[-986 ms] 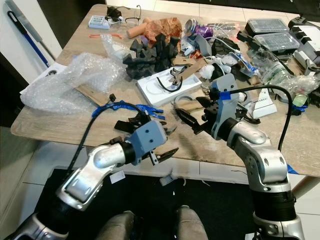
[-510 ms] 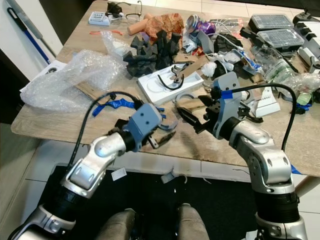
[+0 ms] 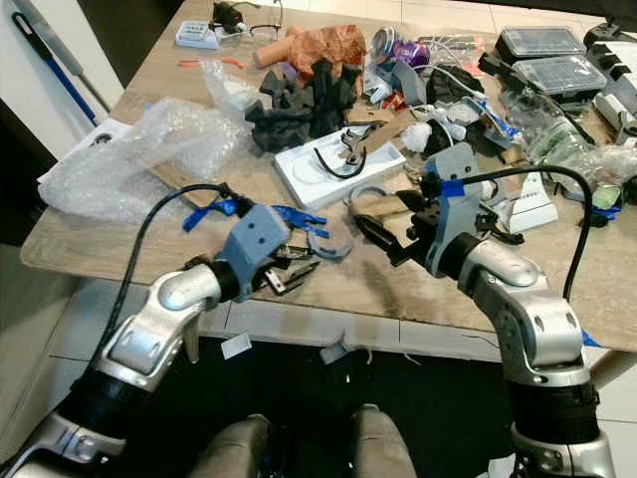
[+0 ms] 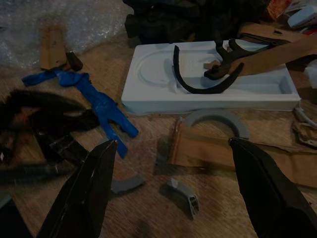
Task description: Picking trash to rubbish bin
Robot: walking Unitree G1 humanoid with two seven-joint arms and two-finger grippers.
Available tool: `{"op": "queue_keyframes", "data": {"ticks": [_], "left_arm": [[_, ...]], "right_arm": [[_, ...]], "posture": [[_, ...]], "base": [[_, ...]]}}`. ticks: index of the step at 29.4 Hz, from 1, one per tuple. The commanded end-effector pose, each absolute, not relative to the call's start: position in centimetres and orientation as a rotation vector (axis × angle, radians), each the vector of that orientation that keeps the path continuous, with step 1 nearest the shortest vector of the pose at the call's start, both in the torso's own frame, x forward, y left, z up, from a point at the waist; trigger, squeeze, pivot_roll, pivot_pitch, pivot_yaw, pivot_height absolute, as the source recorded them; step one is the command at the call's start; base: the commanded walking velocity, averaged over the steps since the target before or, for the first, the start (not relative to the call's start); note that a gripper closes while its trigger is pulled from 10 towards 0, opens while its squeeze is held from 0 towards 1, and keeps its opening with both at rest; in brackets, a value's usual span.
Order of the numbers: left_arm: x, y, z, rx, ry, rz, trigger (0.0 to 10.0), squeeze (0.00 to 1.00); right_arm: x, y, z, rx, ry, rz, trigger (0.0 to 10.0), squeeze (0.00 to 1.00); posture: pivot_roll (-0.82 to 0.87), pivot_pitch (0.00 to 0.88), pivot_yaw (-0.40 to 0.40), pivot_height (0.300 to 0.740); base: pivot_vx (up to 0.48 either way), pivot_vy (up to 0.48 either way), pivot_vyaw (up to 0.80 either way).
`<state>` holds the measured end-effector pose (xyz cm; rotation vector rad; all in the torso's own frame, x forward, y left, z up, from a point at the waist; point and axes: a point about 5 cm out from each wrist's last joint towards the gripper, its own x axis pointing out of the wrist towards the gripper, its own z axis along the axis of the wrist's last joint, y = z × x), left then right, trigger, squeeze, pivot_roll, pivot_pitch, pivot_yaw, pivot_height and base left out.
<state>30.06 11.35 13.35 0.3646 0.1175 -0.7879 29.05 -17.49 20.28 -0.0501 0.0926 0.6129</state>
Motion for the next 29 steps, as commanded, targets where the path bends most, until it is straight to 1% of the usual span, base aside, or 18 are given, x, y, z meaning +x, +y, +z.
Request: {"op": "queue_keyframes", "data": {"ticks": [1, 6, 7, 8, 16, 18, 23, 29], "left_arm": [[29.6, 12.0, 12.3, 0.328, 0.174, -0.784, 10.0, 0.00], [29.2, 12.1, 11.7, 0.275, 0.231, -0.798, 10.0, 0.00], [29.0, 12.2, 11.5, 0.262, 0.246, -0.809, 8.5, 0.00], [28.8, 12.1, 11.3, 0.260, 0.257, -0.820, 0.0, 0.00], [28.4, 11.9, 11.0, 0.259, 0.273, -0.847, 0.0, 0.00], [28.4, 11.9, 11.1, 0.258, 0.274, -0.849, 0.0, 0.00], [28.3, 11.7, 11.2, 0.254, 0.277, -0.850, 0.0, 0.00], [28.4, 11.6, 11.3, 0.250, 0.270, -0.850, 0.0, 0.00]], "right_arm": [[28.7, -17.6, 20.5, -0.049, 0.089, 0.617, 10.0, 0.00], [28.8, -17.6, 20.5, -0.055, 0.092, 0.621, 10.0, 0.00], [28.7, -17.6, 20.5, -0.056, 0.093, 0.622, 10.0, 0.00], [28.8, -17.6, 20.5, -0.057, 0.094, 0.623, 10.0, 0.00], [28.7, -17.4, 20.6, -0.057, 0.104, 0.646, 10.0, 0.00], [28.0, -16.8, 20.3, -0.068, 0.143, 0.735, 10.0, 0.00], [27.1, -16.4, 19.8, -0.086, 0.197, 0.822, 10.0, 0.00], [26.6, -16.2, 19.7, -0.094, 0.216, 0.863, 10.0, 0.00]], "posture": [[-0.10, 0.219, -0.007, 0.740], [-0.10, 0.221, -0.013, 0.740], [-0.10, 0.221, -0.013, 0.740], [-0.11, 0.221, -0.014, 0.740], [-0.11, 0.218, -0.018, 0.740], [-0.10, 0.216, -0.019, 0.740], [-0.11, 0.211, -0.020, 0.740], [-0.11, 0.209, -0.020, 0.740]], "base": [[0.000, 0.000, 0.00], [0.000, 0.000, 0.00], [0.000, 0.000, 0.00], [0.000, 0.000, 0.00], [0.000, 0.000, 0.00], [0.000, 0.000, 0.00], [0.000, 0.000, 0.00], [0.000, 0.000, 0.00]]}}
